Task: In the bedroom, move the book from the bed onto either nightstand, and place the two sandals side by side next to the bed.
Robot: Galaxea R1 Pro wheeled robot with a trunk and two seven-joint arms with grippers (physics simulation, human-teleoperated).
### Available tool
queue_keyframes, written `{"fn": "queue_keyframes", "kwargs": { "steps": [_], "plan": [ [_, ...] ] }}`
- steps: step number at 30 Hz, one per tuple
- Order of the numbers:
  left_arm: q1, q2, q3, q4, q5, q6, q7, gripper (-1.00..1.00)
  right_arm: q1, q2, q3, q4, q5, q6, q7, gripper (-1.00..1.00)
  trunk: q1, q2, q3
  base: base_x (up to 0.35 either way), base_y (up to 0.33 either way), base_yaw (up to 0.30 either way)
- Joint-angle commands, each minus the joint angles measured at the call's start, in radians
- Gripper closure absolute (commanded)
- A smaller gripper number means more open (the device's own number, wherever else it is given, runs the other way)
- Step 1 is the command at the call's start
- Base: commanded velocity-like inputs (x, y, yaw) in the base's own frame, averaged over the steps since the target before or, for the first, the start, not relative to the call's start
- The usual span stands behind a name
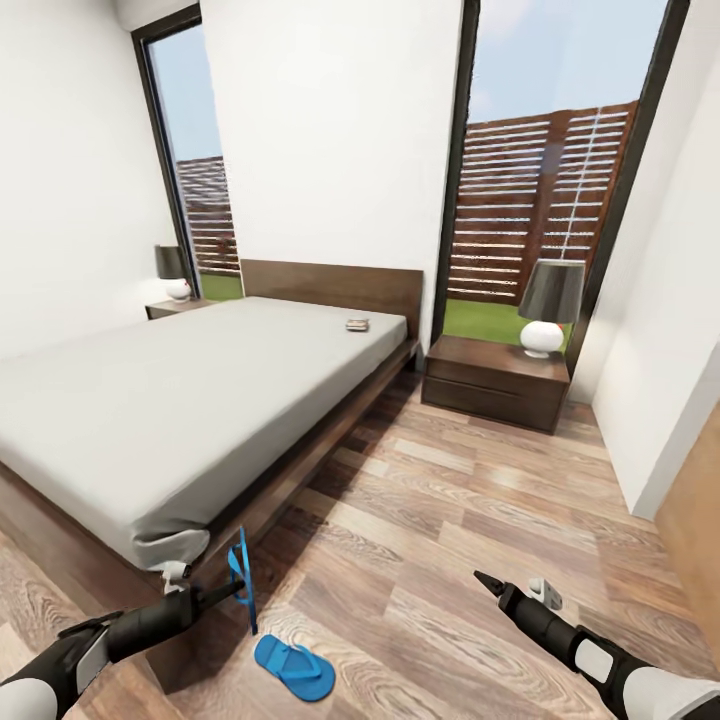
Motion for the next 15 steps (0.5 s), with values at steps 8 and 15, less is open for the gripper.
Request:
{"fn": "queue_keyframes", "kwargs": {
  "steps": [8,15],
  "plan": [
    [0.000,0.001,-0.002,0.000,0.003,0.011,-0.003,1.00,-0.002,0.000,0.005,0.003,-0.010,0.008,0.006,-1.00,0.000,0.000,-0.001,0.000,0.000,-0.268],
    [0.000,0.001,-0.002,0.000,0.003,0.011,-0.003,1.00,-0.002,0.000,0.005,0.003,-0.010,0.008,0.006,-1.00,0.000,0.000,-0.001,0.000,0.000,-0.270]
  ]
}}
